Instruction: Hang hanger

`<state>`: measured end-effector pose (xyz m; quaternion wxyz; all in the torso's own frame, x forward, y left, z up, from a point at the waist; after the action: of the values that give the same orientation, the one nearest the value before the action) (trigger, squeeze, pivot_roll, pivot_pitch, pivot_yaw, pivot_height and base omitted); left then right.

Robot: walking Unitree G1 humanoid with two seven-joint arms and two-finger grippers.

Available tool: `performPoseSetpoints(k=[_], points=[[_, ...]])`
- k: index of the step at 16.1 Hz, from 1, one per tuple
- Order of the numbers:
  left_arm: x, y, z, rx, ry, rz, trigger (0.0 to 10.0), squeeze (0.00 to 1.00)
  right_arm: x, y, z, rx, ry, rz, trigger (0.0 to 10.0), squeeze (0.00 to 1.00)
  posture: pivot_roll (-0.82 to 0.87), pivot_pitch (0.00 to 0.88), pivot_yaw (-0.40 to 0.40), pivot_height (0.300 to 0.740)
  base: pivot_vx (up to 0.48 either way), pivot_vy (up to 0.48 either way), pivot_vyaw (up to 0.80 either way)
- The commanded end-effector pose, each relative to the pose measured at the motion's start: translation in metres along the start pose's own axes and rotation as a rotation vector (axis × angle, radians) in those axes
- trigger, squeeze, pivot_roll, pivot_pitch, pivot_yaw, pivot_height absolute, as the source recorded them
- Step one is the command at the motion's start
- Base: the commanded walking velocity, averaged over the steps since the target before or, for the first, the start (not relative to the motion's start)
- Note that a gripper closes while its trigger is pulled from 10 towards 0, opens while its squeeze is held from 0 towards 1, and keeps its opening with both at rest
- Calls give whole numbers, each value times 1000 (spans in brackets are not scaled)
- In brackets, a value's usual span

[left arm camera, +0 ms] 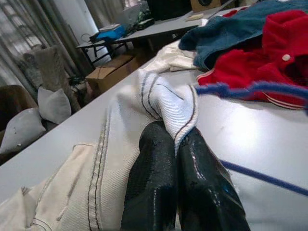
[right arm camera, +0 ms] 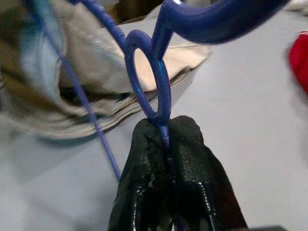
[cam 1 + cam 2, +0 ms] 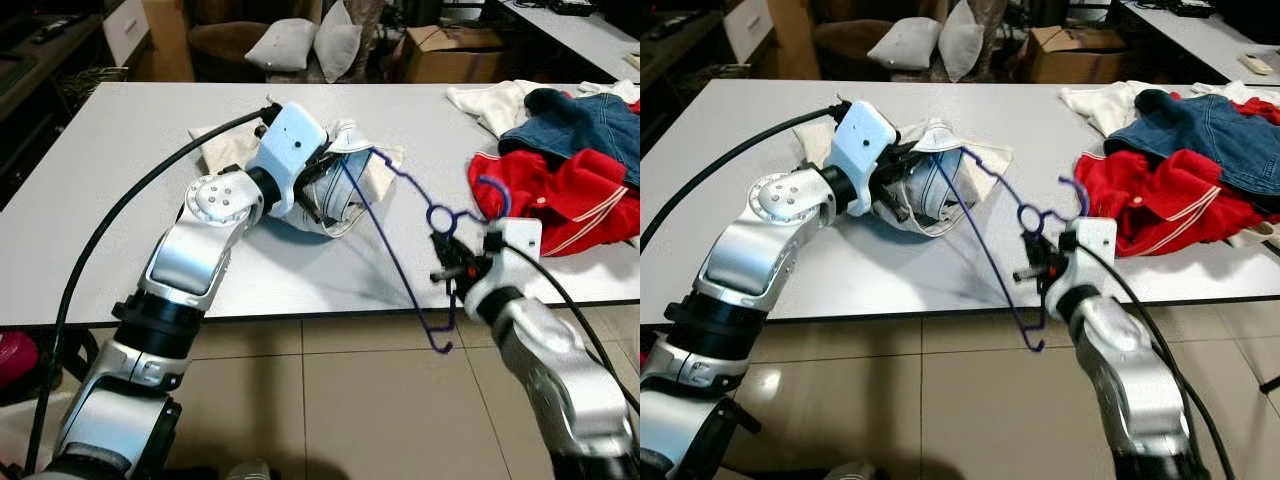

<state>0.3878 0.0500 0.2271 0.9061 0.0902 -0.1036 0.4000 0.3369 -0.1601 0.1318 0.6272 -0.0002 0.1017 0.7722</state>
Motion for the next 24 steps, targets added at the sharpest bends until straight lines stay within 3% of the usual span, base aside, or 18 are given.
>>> performPoseSetpoints(k=[1, 2, 3, 5, 8, 9, 10, 11, 12, 13, 14, 16, 18, 19, 20, 22, 24], points=[[-4, 3, 5, -13, -14, -23, 0, 0, -34, 1, 1, 0, -3, -161, 10000, 0, -17, 0, -16, 740, 0, 0, 0], [-1, 5, 8, -28, -16, -11, 0, 0, -47, 0, 14, -59, -37, -224, 10000, 0, -14, 0, -24, 740, 0, 0, 0], [1, 6, 10, -35, -14, -2, 0, 0, -49, -1, 16, -67, -62, -227, 10000, 0, -14, 0, -25, 740, 0, 0, 0], [8, 10, 7, -35, -11, 31, 0, 0, -36, -4, -10, 66, 58, -113, 10000, 0, -9, 0, -34, 740, 0, 0, 0], [21, 17, -7, 8, -4, 95, 0, 0, -39, -10, -6, 51, 122, -135, 10000, 0, -7, 0, -33, 740, 0, 0, 0], [34, 16, -11, 22, -24, 149, 0, 0, -52, -18, 12, -8, 180, -192, 10000, 0, -8, 0, -32, 740, 0, 0, 0], [42, 16, 1, -25, -44, 181, 0, 0, -64, -20, 36, -99, 205, -263, 10000, 0, -9, 0, -29, 740, 0, 0, 0], [61, 22, 39, -195, -28, 280, 0, 0, -91, -10, 94, -330, 188, -412, 10000, 0, -6, 0, -29, 740, 0, 0, 0], [74, 33, 65, -335, 46, 338, 0, 0, -102, 2, 125, -463, 149, -450, 10000, 0, -6, 0, -29, 740, 0, 0, 0], [75, 39, 55, -312, 100, 335, 0, 0, -103, 7, 135, -504, 165, -432, 10000, 0, -8, 0, -29, 740, 0, 0, 0], [64, 39, 21, -177, 92, 304, 0, 0, -95, 4, 123, -470, 174, -375, 10000, 0, -11, 0, -29, 740, 0, 0, 0], [43, 41, -20, -39, 116, 260, 0, 0, -79, -2, 101, -410, 194, -302, 10000, 0, -10, 0, -28, 740, 0, 0, 0], [7, 45, -51, 33, 221, 221, 0, 0, -35, -9, 68, -325, 214, -109, 10000, 0, -11, 0, -27, 740, 0, 0, 0], [-4, 47, -64, 69, 246, 218, 0, 0, -21, -10, 54, -284, 236, -53, 10000, 0, -10, 0, -30, 740, 0, 0, 0], [-7, 49, -73, 102, 257, 238, 0, 0, -13, -12, 43, -252, 241, -29, 10000, 0, -10, 0, -30, 740, 0, 0, 0], [0, 50, -69, 92, 272, 281, 275, 0, -12, -12, 39, -239, 230, -24, 10000, 0, -5, 0, -36, 740, 0, 0, 0], [19, 54, -57, 41, 262, 369, 1333, 0, -9, -11, 38, -230, 229, 18, 10000, 0, -3, 0, -38, 740, 0, 0, 0]])
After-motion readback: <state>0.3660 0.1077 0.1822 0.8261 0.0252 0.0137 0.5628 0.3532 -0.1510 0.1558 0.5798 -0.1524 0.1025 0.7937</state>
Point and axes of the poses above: a point about 5 cm out from each wrist's last joint towards the gripper, its own y axis pointing back from the gripper into the wrist, its own z axis along the axis of the wrist's last joint, x = y × z, the point moved 6 cm from there along -y, pointing out of the wrist towards the gripper, and after that the axes turned 8 degrees about y, right-handed, at the moved point
